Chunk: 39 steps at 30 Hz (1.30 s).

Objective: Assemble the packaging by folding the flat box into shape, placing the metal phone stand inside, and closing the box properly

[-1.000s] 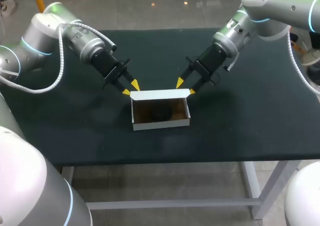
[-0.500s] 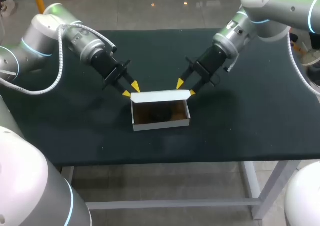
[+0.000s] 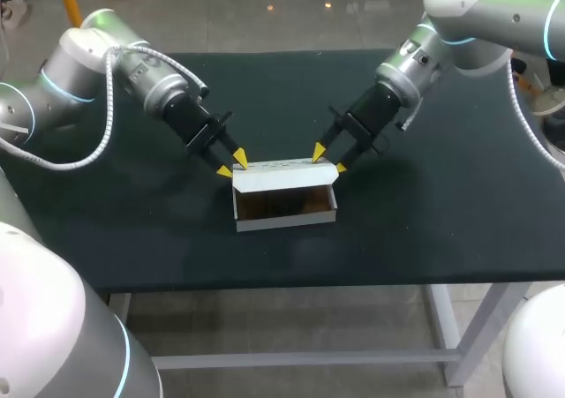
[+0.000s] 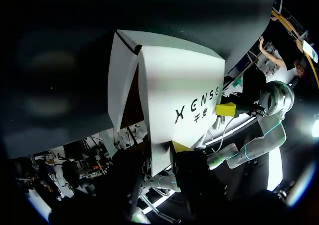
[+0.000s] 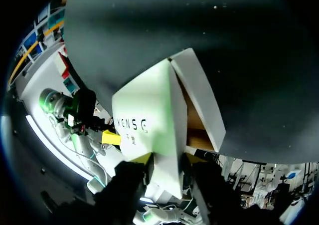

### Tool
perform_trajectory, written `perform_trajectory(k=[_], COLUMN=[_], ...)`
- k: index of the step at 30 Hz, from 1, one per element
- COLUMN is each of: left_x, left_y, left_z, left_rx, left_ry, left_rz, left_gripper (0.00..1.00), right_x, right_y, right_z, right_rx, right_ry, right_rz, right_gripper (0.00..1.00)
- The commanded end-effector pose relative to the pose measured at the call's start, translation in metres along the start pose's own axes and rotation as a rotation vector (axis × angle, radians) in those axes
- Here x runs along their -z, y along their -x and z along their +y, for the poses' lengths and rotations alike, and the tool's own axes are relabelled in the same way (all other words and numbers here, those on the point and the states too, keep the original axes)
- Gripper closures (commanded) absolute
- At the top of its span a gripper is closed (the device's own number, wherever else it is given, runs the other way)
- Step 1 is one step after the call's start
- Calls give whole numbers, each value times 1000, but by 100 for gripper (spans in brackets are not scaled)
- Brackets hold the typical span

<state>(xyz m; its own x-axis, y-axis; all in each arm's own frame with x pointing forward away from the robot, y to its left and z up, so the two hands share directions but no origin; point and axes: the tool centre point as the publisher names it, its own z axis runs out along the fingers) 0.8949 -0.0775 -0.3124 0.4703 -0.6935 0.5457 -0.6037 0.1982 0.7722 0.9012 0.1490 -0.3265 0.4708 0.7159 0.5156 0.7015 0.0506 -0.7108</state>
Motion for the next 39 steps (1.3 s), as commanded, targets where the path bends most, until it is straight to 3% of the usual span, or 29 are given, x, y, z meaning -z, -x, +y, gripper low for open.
perform_trajectory(k=[1, 27, 39], left_x=[-6, -9, -7], left_y=[3, 9, 9], left_z=[-4, 1, 8], left_rx=[2, -14, -7], left_ry=[3, -29, -90], left_rz=[-1, -52, -82], left_gripper=[71, 65, 61], right_x=[-4, -5, -7], right_y=[1, 15, 14], right_z=[0, 3, 5], right_rx=[3, 6, 22], right_ry=[0, 2, 9], right_rz=[1, -9, -30], right_gripper=[57, 55, 53])
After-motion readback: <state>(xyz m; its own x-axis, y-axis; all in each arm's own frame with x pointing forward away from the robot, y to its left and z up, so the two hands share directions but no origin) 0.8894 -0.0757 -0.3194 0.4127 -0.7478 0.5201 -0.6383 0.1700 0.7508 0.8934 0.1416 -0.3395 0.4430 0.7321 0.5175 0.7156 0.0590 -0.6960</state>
